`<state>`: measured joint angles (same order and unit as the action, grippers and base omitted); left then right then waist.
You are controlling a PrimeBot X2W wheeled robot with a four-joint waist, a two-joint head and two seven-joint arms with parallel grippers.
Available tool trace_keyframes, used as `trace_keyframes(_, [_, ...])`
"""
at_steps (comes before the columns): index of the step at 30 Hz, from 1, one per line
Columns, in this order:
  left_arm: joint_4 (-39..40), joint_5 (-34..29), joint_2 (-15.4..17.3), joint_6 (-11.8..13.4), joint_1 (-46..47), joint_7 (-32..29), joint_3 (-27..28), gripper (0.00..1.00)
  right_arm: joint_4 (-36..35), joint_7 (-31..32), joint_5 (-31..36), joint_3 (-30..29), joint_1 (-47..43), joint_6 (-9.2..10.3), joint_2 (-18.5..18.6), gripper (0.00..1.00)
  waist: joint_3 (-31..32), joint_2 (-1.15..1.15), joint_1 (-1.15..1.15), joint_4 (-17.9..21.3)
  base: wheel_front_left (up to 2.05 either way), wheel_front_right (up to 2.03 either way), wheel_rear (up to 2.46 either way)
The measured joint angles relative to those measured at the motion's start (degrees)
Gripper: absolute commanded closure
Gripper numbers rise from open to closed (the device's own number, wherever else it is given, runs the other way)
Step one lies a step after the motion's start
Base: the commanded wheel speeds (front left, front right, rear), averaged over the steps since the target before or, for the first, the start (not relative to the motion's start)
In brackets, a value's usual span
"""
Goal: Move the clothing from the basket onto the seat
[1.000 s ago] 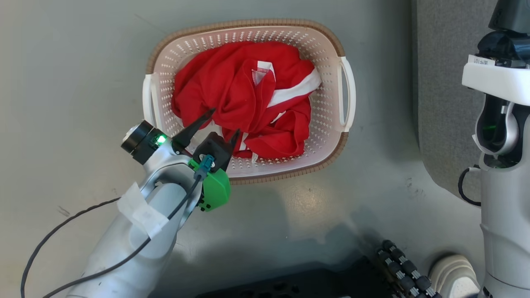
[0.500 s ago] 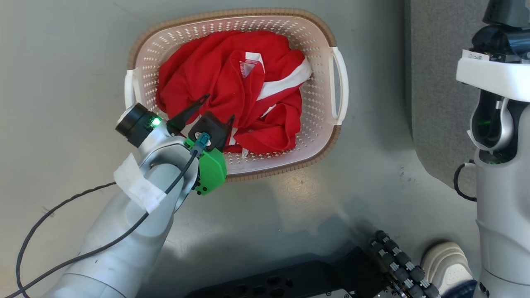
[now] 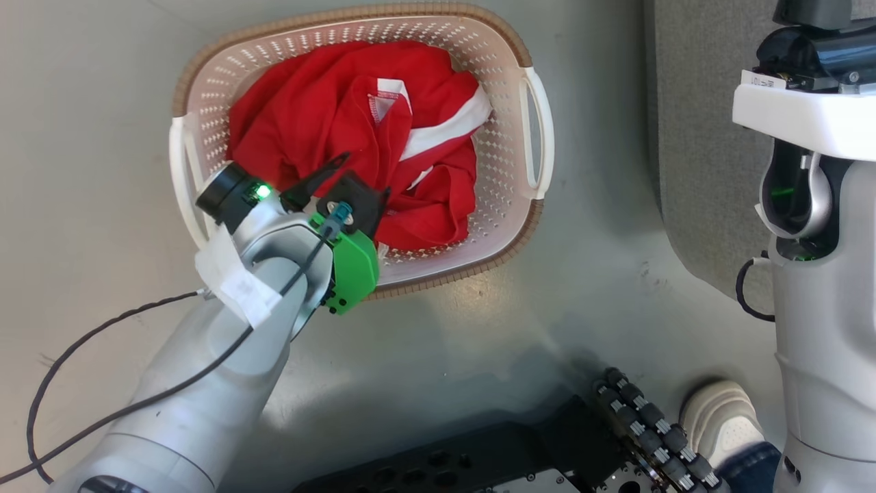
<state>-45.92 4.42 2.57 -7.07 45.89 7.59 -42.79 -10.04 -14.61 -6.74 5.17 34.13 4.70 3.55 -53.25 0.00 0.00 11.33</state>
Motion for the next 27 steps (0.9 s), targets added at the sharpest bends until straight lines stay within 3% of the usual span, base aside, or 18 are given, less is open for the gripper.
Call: trace_keyframes(27, [-5.7,6.4,0.0,0.6,3.1,-1.4,-3.2,0.0,-0.4,0.0,0.6,0.5,2.2,0.99,-0.1,0.0,-4.5,0.0,0.0,0.9,0.0,0.0,0.0])
